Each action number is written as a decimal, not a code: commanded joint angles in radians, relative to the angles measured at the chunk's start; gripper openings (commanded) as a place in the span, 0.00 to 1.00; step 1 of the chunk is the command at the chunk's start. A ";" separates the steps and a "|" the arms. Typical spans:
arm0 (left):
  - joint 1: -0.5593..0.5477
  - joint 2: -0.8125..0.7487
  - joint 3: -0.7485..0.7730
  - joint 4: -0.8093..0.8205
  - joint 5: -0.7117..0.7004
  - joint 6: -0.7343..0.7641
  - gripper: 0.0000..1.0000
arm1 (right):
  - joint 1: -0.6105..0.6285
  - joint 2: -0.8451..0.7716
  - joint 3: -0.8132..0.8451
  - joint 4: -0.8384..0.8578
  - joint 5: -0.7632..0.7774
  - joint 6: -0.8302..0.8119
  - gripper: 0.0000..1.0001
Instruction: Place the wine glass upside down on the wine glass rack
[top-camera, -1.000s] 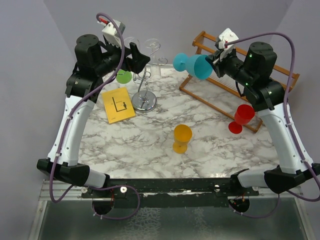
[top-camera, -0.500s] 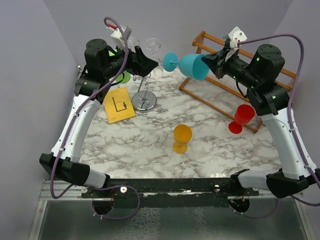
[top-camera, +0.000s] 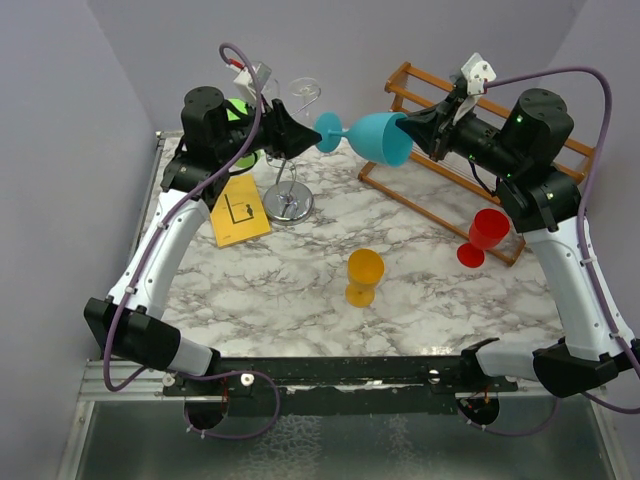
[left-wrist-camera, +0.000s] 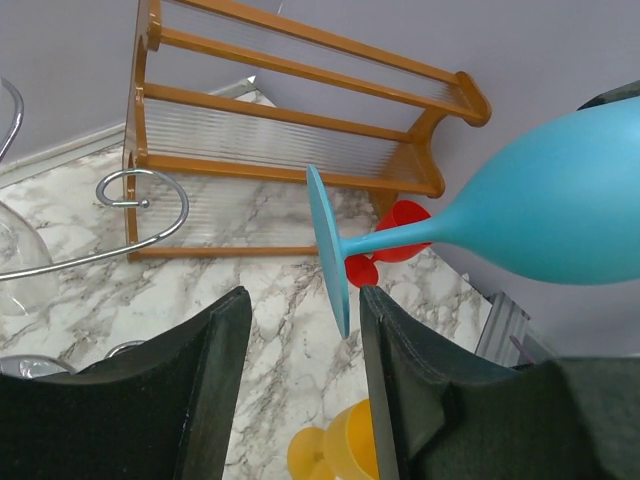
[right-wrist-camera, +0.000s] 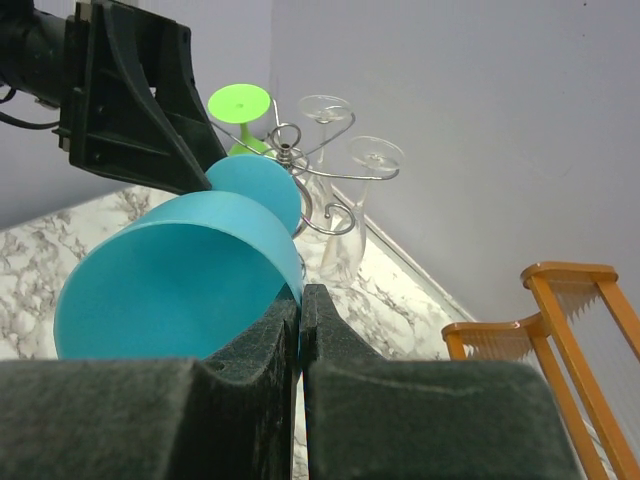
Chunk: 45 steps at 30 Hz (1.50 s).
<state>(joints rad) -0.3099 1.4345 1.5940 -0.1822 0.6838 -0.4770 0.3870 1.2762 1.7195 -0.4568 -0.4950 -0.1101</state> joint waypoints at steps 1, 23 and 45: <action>-0.008 0.000 -0.017 0.055 0.051 -0.032 0.47 | 0.004 -0.015 0.033 0.044 -0.048 0.030 0.02; -0.020 0.003 -0.055 0.138 0.114 -0.083 0.01 | 0.004 -0.024 -0.016 0.074 -0.073 0.029 0.02; 0.070 -0.037 0.065 -0.059 -0.051 0.139 0.00 | 0.004 -0.100 -0.090 0.036 0.040 -0.118 0.88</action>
<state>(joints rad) -0.2611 1.4410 1.5948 -0.2035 0.7002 -0.4145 0.3870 1.2053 1.6260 -0.4110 -0.5045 -0.1802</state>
